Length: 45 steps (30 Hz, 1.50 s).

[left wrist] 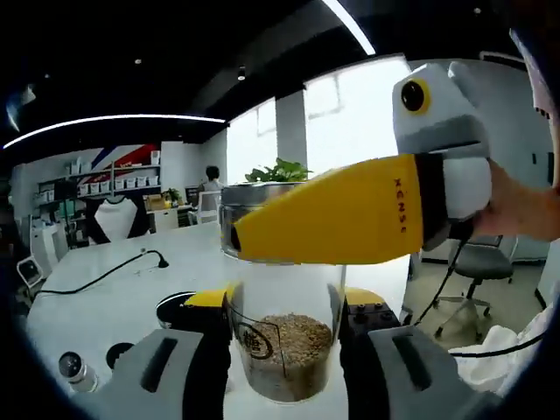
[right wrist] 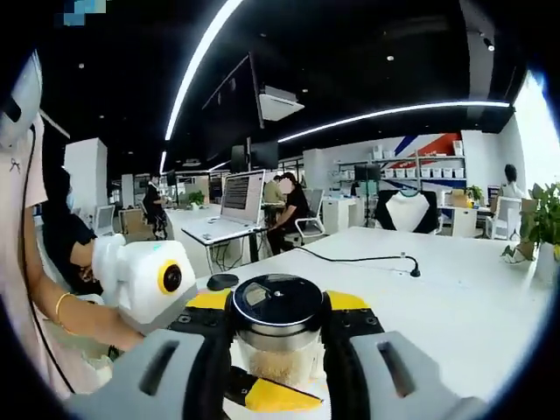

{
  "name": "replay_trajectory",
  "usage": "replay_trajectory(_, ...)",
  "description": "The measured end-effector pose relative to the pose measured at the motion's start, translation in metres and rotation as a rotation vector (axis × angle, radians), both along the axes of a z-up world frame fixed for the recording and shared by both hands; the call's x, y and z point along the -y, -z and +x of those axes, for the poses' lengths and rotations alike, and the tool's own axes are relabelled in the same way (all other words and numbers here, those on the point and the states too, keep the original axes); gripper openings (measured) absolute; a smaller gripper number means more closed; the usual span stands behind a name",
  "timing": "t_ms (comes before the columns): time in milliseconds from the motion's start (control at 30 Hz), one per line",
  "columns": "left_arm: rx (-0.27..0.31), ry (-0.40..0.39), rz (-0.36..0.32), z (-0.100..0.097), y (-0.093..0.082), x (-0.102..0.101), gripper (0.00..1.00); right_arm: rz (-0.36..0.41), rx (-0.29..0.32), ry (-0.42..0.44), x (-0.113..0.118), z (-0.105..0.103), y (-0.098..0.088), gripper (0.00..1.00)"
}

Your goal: Rotate the seasoning bottle until the label or dispensing opening points toward the visible target arrow and the bottle remains upright within the marked orientation range

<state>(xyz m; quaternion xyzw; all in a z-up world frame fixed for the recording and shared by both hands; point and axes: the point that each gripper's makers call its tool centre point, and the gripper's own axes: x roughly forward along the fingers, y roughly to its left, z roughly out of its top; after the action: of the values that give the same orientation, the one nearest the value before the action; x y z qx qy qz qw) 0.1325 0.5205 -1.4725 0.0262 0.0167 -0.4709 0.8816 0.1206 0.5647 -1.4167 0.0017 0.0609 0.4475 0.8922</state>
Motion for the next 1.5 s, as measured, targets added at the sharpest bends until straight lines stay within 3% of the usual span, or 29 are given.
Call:
replay_trajectory(100, 0.01, 0.104, -0.026, -0.006, -0.004, 0.001, 0.53, 0.01, 0.004, -0.042, -0.004, -0.007, -0.004, 0.36)
replay_trajectory(200, -0.011, 0.208, 0.061, -0.016, 0.007, 0.006, 0.5, -0.017, 0.031, -0.085, -0.011, -0.014, -0.006, 0.36)
replay_trajectory(233, -0.007, 0.201, 0.092, -0.014, 0.01, 0.005, 0.5, -0.039, 0.038, -0.094, -0.013, -0.015, -0.004, 0.36)
replay_trajectory(400, 0.001, 0.123, 0.07, -0.008, 0.005, 0.001, 0.48, -0.028, 0.039, -0.074, -0.011, -0.014, -0.004, 0.37)
replay_trajectory(667, -0.063, -0.017, 0.023, -0.008, 0.007, 0.001, 0.47, -0.019, 0.035, -0.045, -0.008, -0.013, -0.003, 0.37)
replay_trajectory(767, -0.091, -0.083, 0.011, -0.005, 0.011, -0.001, 0.47, -0.015, 0.009, -0.003, -0.006, -0.01, 0.001, 0.37)
replay_trajectory(967, -0.06, -0.249, 0.068, 0.007, 0.018, -0.012, 0.47, -0.016, 0.014, 0.13, -0.005, -0.003, 0.008, 0.36)
replay_trajectory(1133, -0.082, -0.351, 0.016, 0.011, 0.015, -0.017, 0.47, -0.039, 0.051, 0.2, -0.012, 0.002, 0.006, 0.37)
replay_trajectory(1333, -0.062, -0.367, 0.047, 0.013, 0.018, -0.023, 0.48, -0.05, 0.036, 0.179, -0.012, 0.006, 0.008, 0.37)
replay_trajectory(1433, -0.07, -0.313, 0.013, 0.01, 0.014, -0.02, 0.47, -0.031, 0.002, 0.127, -0.008, 0.008, 0.006, 0.36)
replay_trajectory(1500, -0.046, -0.231, 0.016, 0.006, 0.011, -0.017, 0.47, -0.028, -0.002, 0.088, -0.007, 0.007, 0.005, 0.36)
